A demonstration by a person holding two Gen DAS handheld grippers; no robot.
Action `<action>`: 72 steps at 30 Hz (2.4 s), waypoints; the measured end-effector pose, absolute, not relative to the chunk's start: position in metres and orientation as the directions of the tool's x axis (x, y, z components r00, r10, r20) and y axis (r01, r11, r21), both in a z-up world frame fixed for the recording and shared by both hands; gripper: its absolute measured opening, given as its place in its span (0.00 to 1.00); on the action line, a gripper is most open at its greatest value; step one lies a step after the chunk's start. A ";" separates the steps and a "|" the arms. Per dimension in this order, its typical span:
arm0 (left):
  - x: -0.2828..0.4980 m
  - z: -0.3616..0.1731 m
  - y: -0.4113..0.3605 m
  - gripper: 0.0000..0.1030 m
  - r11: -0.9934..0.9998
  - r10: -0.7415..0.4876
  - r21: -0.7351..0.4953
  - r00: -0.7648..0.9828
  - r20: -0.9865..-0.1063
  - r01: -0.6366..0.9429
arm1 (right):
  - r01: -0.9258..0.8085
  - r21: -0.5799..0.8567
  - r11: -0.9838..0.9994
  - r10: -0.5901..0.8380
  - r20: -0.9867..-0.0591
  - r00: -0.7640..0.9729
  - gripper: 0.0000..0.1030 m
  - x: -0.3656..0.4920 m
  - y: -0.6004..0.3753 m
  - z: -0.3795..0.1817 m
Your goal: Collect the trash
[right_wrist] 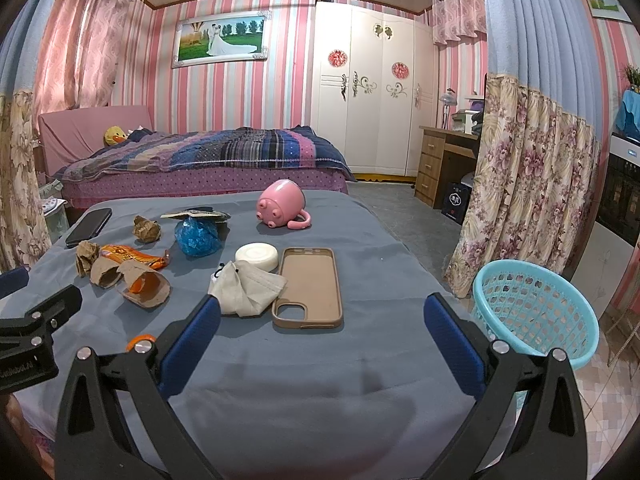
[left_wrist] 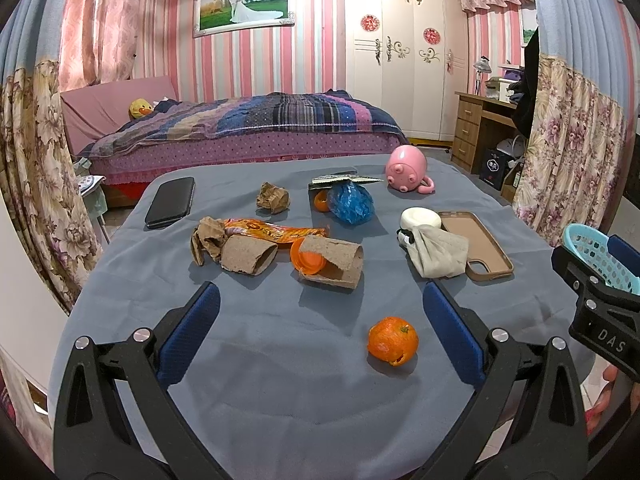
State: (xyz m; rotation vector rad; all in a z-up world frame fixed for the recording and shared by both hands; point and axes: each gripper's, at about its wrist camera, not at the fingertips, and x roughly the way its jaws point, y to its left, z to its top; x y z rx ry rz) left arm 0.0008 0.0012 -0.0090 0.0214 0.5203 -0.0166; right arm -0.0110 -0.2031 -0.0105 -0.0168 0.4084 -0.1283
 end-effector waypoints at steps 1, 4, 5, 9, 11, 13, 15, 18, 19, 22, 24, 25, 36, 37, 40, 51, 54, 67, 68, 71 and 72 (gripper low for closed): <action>0.001 -0.009 0.000 0.95 1.000 -0.011 0.018 0.868 -0.497 0.023 | 0.121 -0.042 0.992 -0.127 -0.395 0.910 0.96 -0.011 -0.203 -0.010; 0.000 -0.010 0.000 0.95 0.999 -0.013 0.020 0.867 -0.499 0.026 | 0.121 -0.041 0.992 -0.127 -0.396 0.909 0.96 -0.011 -0.203 -0.011; 0.001 -0.010 0.000 0.95 0.999 -0.014 0.019 0.866 -0.499 0.027 | 0.121 -0.041 0.992 -0.127 -0.396 0.909 0.96 -0.011 -0.203 -0.011; 0.000 -0.009 0.000 0.95 0.999 -0.014 0.022 0.867 -0.497 0.029 | 0.125 -0.042 0.991 -0.131 -0.396 0.909 0.96 -0.012 -0.204 -0.012; 0.000 -0.008 0.000 0.95 0.999 -0.016 0.022 0.867 -0.498 0.031 | 0.128 -0.041 0.991 -0.134 -0.396 0.908 0.96 -0.013 -0.205 -0.013; 0.000 -0.008 0.000 0.95 0.999 -0.017 0.024 0.867 -0.498 0.033 | 0.131 -0.038 0.991 -0.135 -0.396 0.908 0.96 -0.015 -0.206 -0.014; -0.001 -0.008 0.000 0.95 0.999 -0.018 0.024 0.867 -0.498 0.034 | 0.133 -0.034 0.991 -0.135 -0.397 0.908 0.96 -0.017 -0.207 -0.015; 0.000 -0.008 0.000 0.95 0.999 -0.017 0.024 0.867 -0.499 0.034 | 0.136 -0.034 0.990 -0.138 -0.400 0.906 0.96 -0.016 -0.208 -0.015; 0.000 -0.008 0.000 0.95 0.999 -0.016 0.025 0.867 -0.499 0.033 | 0.136 -0.034 0.990 -0.139 -0.401 0.906 0.96 -0.014 -0.208 -0.015; -0.001 -0.008 0.000 0.95 0.999 -0.017 0.027 0.866 -0.500 0.035 | 0.136 -0.034 0.990 -0.138 -0.402 0.905 0.96 -0.014 -0.208 -0.015; -0.001 -0.008 -0.001 0.95 0.999 -0.017 0.029 0.865 -0.502 0.036 | 0.136 -0.034 0.990 -0.138 -0.402 0.905 0.96 -0.014 -0.208 -0.015; 0.000 -0.008 -0.001 0.95 0.999 -0.017 0.030 0.864 -0.503 0.037 | 0.138 -0.034 0.990 -0.140 -0.403 0.905 0.96 -0.015 -0.208 -0.015; 0.001 -0.008 0.001 0.95 0.999 -0.002 0.038 0.859 -0.512 0.025 | 0.146 -0.022 0.989 -0.141 -0.421 0.896 0.96 -0.014 -0.210 -0.015; 0.001 -0.008 0.002 0.95 0.999 0.002 0.039 0.860 -0.510 0.020 | 0.146 -0.021 0.989 -0.141 -0.425 0.894 0.96 -0.013 -0.211 -0.015; 0.001 -0.006 0.005 0.95 0.999 0.006 0.039 0.862 -0.508 0.016 | 0.150 -0.026 0.988 -0.147 -0.427 0.892 0.96 -0.012 -0.211 -0.015; 0.018 -0.007 0.039 0.95 0.999 0.053 0.035 0.852 -0.521 -0.040 | 0.167 -0.029 0.985 -0.163 -0.440 0.883 0.96 0.000 -0.215 -0.018; 0.024 -0.011 0.057 0.95 0.996 0.081 0.025 0.847 -0.525 -0.081 | 0.171 -0.026 0.985 -0.164 -0.452 0.877 0.96 0.007 -0.219 -0.022; 0.063 -0.037 0.106 0.95 0.985 0.117 -0.028 0.780 -0.615 -0.169 | 0.236 -0.048 0.971 -0.227 -0.513 0.828 0.96 0.050 -0.243 -0.032; 0.066 -0.040 0.107 0.95 0.984 0.113 -0.036 0.777 -0.619 -0.172 | 0.236 -0.045 0.971 -0.225 -0.515 0.827 0.96 0.054 -0.245 -0.031; 0.074 -0.047 0.108 0.95 0.982 0.118 -0.037 0.760 -0.640 -0.183 | 0.222 -0.012 0.975 -0.196 -0.519 0.832 0.96 0.068 -0.252 -0.031; 0.078 -0.051 0.108 0.95 0.982 0.117 -0.038 0.753 -0.648 -0.185 | 0.224 -0.008 0.975 -0.195 -0.527 0.827 0.96 0.072 -0.252 -0.033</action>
